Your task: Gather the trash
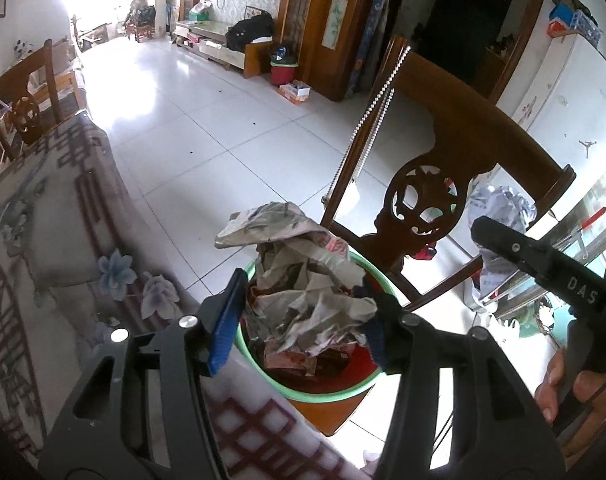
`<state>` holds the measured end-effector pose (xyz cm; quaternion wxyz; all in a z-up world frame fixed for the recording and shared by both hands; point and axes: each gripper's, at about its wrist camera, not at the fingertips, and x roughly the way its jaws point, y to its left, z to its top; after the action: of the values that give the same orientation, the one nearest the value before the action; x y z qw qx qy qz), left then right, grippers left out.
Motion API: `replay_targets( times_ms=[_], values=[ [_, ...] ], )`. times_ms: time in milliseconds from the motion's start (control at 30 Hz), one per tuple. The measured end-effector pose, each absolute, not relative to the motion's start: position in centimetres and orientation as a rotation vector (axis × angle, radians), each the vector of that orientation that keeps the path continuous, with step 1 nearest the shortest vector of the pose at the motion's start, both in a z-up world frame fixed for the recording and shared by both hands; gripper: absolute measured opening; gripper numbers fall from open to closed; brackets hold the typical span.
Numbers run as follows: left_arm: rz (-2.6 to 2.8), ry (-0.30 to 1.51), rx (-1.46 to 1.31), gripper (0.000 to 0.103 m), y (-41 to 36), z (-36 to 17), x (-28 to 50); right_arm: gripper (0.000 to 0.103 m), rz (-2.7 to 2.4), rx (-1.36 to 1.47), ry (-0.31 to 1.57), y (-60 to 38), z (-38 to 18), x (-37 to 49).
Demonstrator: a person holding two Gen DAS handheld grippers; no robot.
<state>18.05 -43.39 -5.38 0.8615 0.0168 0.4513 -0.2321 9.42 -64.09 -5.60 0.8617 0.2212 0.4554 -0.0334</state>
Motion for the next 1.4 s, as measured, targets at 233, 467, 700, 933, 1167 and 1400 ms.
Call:
replay_targets(
  times_ms=[233,467,700,933,1167,1400],
  values=[
    [-0.485,0.964,0.029,0.074,-43.8,-6.2,19.0,0.058,-0.086,0.479,0.967,-64.7,-6.3,9.9],
    [-0.437,0.905,-0.001,0.087,-42.0,-4.9,19.1,0.058,-0.053,0.477,1.001,-63.5,-7.2,10.9],
    [-0.319,0.791,-0.048,0.097,-37.8,-2.2,18.3,0.089,0.027,0.399,1.071,-59.8,-8.4,12.1],
    [-0.208,0.628,-0.031,0.097,-33.8,1.3,15.6,0.09,0.059,0.337,0.881,-56.1,-4.1,10.9],
    [-0.144,0.435,-0.023,0.098,-28.9,5.1,11.7,0.096,-0.122,0.233,0.272,-50.3,3.2,3.9],
    [-0.099,0.326,-0.07,0.098,-23.1,7.8,8.7,0.096,-0.052,0.275,0.474,-45.3,3.0,4.0]
  ],
)
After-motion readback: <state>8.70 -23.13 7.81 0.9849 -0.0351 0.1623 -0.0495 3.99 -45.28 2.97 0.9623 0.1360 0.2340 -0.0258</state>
